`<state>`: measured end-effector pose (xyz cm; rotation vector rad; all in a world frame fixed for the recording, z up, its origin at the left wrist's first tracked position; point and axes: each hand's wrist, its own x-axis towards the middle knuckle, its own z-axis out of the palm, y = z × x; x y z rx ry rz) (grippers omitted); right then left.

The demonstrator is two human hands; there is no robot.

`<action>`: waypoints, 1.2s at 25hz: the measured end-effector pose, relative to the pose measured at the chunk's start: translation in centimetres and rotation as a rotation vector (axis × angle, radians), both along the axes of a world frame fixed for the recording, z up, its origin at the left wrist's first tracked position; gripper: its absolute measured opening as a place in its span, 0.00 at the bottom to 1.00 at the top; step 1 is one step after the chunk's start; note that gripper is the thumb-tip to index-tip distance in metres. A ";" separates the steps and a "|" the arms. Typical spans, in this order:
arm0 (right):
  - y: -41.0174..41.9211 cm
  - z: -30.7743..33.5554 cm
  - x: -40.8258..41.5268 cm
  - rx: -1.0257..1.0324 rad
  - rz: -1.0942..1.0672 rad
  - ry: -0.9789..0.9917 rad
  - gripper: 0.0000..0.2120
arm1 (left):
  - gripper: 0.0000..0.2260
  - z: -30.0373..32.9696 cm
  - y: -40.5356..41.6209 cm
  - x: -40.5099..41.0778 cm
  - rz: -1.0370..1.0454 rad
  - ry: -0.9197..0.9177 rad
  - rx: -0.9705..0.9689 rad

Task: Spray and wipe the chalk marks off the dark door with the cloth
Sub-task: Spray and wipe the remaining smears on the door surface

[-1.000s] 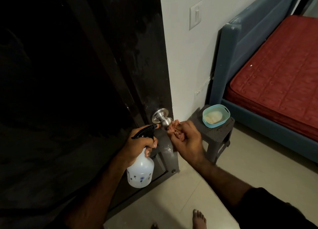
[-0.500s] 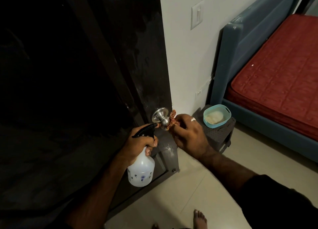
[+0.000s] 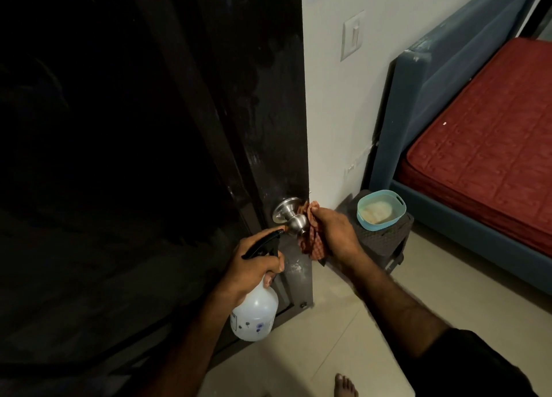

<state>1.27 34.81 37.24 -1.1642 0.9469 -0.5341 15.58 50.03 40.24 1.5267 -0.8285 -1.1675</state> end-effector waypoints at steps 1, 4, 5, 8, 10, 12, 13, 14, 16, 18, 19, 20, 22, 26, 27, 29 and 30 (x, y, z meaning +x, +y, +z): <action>0.2 -0.2 -0.1 0.084 0.034 0.024 0.23 | 0.30 0.0 0.1 -0.3 0.007 0.007 -0.010; 0.3 0.2 -0.3 -0.046 0.023 0.079 0.21 | 0.28 0.1 0.2 -0.7 0.000 0.024 -0.017; 0.1 0.6 -0.4 -0.186 -0.007 0.079 0.18 | 0.30 0.0 0.3 -0.7 0.003 0.020 -0.003; 0.1 1.3 -0.6 -0.273 -0.046 0.021 0.11 | 0.30 -0.2 0.5 -0.8 0.008 0.007 0.006; 0.7 0.5 -0.6 0.019 0.048 0.043 0.16 | 0.25 -0.2 0.6 -1.0 0.010 0.009 -0.011; 1.4 -1.0 -0.7 0.214 0.137 0.110 0.19 | 0.21 -0.1 0.7 -1.3 0.011 0.020 -0.021; 1.2 -1.2 -0.8 0.205 0.121 0.142 0.19 | 0.21 -0.1 0.7 -1.3 0.009 0.020 -0.013; 1.1 -0.9 -0.9 0.123 0.078 0.161 0.19 | 0.24 -0.2 0.8 -1.2 0.008 0.015 -0.001; 1.1 0.0 -1.0 -0.203 -0.038 0.128 0.18 | 0.29 -0.4 1.0 -1.2 0.005 0.003 0.016; 1.4 0.9 -1.6 -0.682 -0.067 0.176 0.12 | 0.29 -0.4 1.1 -1.2 0.011 0.011 0.013; 1.7 1.0 -1.6 -0.884 -0.060 0.213 0.12 | 0.28 -0.3 1.1 -1.3 0.015 0.018 0.007; 1.8 0.4 -1.6 -0.944 -0.064 0.209 0.12 | 0.27 -0.3 1.0 -1.5 0.019 0.025 0.003; 2.0 -0.4 -0.9 -0.520 -0.071 0.105 0.15 | 0.30 -0.2 1.2 -1.7 0.022 0.040 0.008; 1.2 -0.8 -1.0 0.109 0.037 0.148 0.21 | 0.33 -0.3 1.5 -1.7 -0.001 0.044 0.010; 1.2 -0.6 -1.1 -0.023 0.027 0.168 0.22 | 0.34 -0.4 1.5 -1.7 -0.007 0.042 0.013; 1.4 0.0 -1.5 -0.414 -0.045 0.185 0.19 | 0.35 -0.6 1.7 -1.8 0.000 0.056 0.027; 1.6 0.2 -1.8 -0.637 -0.071 0.189 0.16 | 0.36 -0.8 1.8 -1.8 0.007 0.069 0.033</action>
